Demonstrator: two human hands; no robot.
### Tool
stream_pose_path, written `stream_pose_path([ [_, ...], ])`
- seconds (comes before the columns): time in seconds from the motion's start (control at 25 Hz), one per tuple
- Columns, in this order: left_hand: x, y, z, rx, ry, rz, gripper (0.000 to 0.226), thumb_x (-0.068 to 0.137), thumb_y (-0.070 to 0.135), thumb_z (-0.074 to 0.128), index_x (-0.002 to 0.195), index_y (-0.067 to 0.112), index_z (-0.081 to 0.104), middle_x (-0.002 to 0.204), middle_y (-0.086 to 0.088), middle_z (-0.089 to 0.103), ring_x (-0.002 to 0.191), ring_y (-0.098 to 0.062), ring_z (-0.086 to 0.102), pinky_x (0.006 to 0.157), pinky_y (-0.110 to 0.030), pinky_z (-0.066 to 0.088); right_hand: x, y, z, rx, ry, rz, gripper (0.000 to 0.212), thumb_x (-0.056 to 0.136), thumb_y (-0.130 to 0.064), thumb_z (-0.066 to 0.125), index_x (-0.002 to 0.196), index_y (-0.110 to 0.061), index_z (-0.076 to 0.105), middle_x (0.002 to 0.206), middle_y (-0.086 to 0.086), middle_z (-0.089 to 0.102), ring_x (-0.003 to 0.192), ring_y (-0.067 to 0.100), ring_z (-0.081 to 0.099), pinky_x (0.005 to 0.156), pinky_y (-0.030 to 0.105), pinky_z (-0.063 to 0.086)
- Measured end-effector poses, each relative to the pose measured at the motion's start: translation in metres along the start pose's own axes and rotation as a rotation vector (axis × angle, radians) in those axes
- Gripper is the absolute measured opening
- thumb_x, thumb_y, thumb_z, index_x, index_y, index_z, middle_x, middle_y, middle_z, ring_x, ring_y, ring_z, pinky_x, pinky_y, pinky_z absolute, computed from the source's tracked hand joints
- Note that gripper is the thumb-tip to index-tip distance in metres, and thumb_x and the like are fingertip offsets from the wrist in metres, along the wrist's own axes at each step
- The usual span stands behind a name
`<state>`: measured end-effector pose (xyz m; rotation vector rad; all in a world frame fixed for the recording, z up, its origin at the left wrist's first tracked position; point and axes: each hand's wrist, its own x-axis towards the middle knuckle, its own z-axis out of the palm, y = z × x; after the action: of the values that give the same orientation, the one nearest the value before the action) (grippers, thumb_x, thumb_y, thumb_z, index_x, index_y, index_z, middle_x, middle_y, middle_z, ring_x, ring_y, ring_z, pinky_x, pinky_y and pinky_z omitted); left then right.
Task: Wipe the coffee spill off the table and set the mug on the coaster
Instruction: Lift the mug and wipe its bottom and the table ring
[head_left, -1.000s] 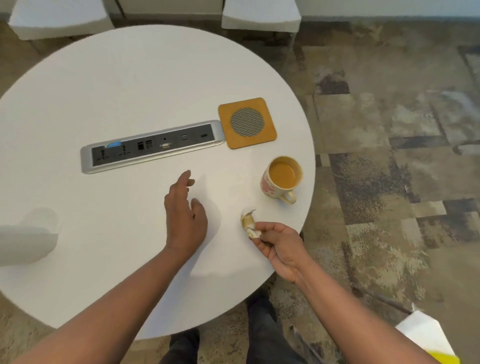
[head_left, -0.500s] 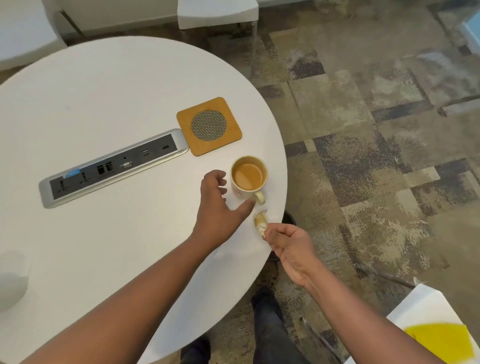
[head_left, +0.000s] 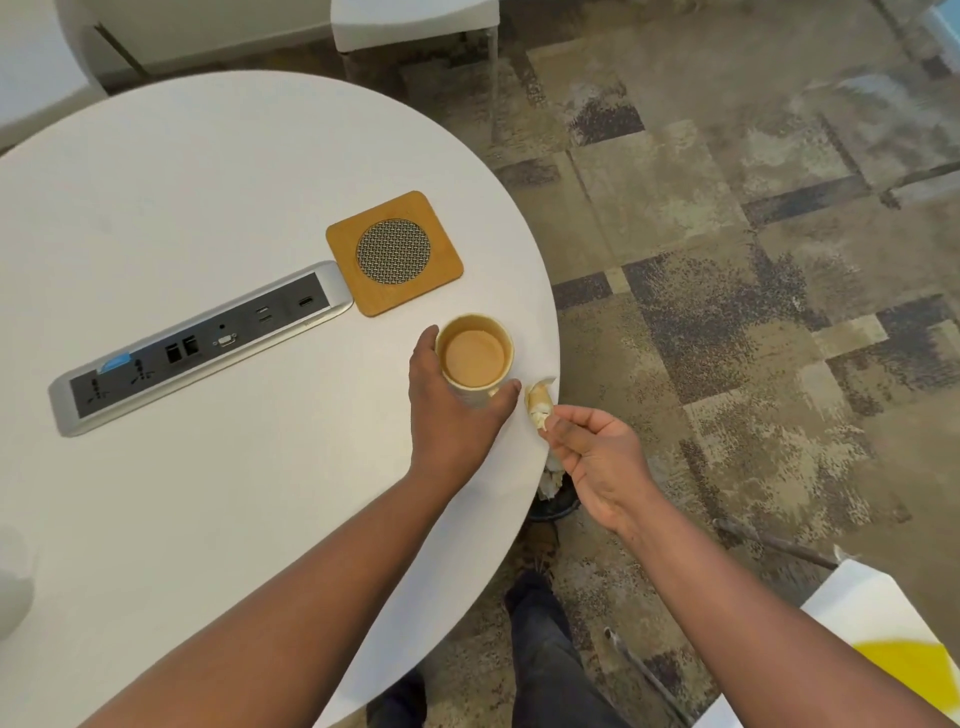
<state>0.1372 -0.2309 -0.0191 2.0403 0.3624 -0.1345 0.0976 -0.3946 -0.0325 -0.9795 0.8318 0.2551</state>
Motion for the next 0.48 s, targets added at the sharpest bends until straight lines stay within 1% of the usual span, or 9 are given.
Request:
stream_pose_path([
  [0.08, 0.002, 0.003, 0.005, -0.01, 0.043, -0.016, 0.101, 0.069, 0.041, 0.088, 0.151, 0.022, 0.032, 0.149, 0.002, 0.044, 0.137, -0.019, 0.045, 0.111, -0.047, 0.044, 0.004, -0.002, 0.001, -0.026, -0.004, 0.005, 0.011, 0.087, 0.01, 0.065, 0.092, 0.001, 0.068, 0.075, 0.008, 0.074, 0.07, 0.017, 0.069, 0.059, 0.023, 0.057],
  [0.16, 0.003, 0.007, 0.01, 0.005, 0.086, -0.031, 0.1, 0.068, 0.038, 0.088, 0.15, 0.022, 0.033, 0.146, 0.002, 0.046, 0.134, -0.019, 0.047, 0.11, -0.046, 0.045, 0.007, -0.003, 0.002, -0.039, -0.011, 0.008, 0.011, 0.087, 0.009, 0.065, 0.091, -0.001, 0.068, 0.076, 0.008, 0.075, 0.07, 0.017, 0.069, 0.059, 0.024, 0.057],
  [0.24, 0.004, 0.011, 0.012, 0.027, 0.116, -0.036, 0.098, 0.067, 0.038, 0.089, 0.148, 0.021, 0.036, 0.144, 0.002, 0.048, 0.132, -0.019, 0.049, 0.108, -0.043, 0.046, 0.009, -0.004, 0.002, -0.02, -0.009, 0.006, 0.012, 0.086, 0.01, 0.065, 0.09, 0.0, 0.068, 0.078, 0.009, 0.075, 0.072, 0.017, 0.07, 0.065, 0.024, 0.059],
  [0.36, 0.007, 0.015, 0.01, 0.052, 0.14, -0.017, 0.091, 0.063, 0.039, 0.091, 0.139, 0.023, 0.044, 0.133, 0.006, 0.054, 0.12, -0.017, 0.055, 0.097, -0.039, 0.051, 0.012, -0.006, 0.005, 0.016, -0.023, 0.0, 0.013, 0.084, 0.011, 0.067, 0.094, 0.001, 0.068, 0.082, 0.01, 0.076, 0.076, 0.018, 0.072, 0.077, 0.026, 0.061],
  [0.48, 0.005, 0.016, -0.002, 0.067, 0.132, -0.007, 0.088, 0.059, 0.045, 0.092, 0.134, 0.028, 0.047, 0.127, 0.011, 0.058, 0.112, -0.012, 0.059, 0.091, -0.039, 0.055, 0.014, -0.007, 0.007, 0.026, -0.031, 0.0, 0.014, 0.084, 0.009, 0.068, 0.094, 0.0, 0.069, 0.086, 0.011, 0.076, 0.081, 0.019, 0.071, 0.085, 0.029, 0.06],
])
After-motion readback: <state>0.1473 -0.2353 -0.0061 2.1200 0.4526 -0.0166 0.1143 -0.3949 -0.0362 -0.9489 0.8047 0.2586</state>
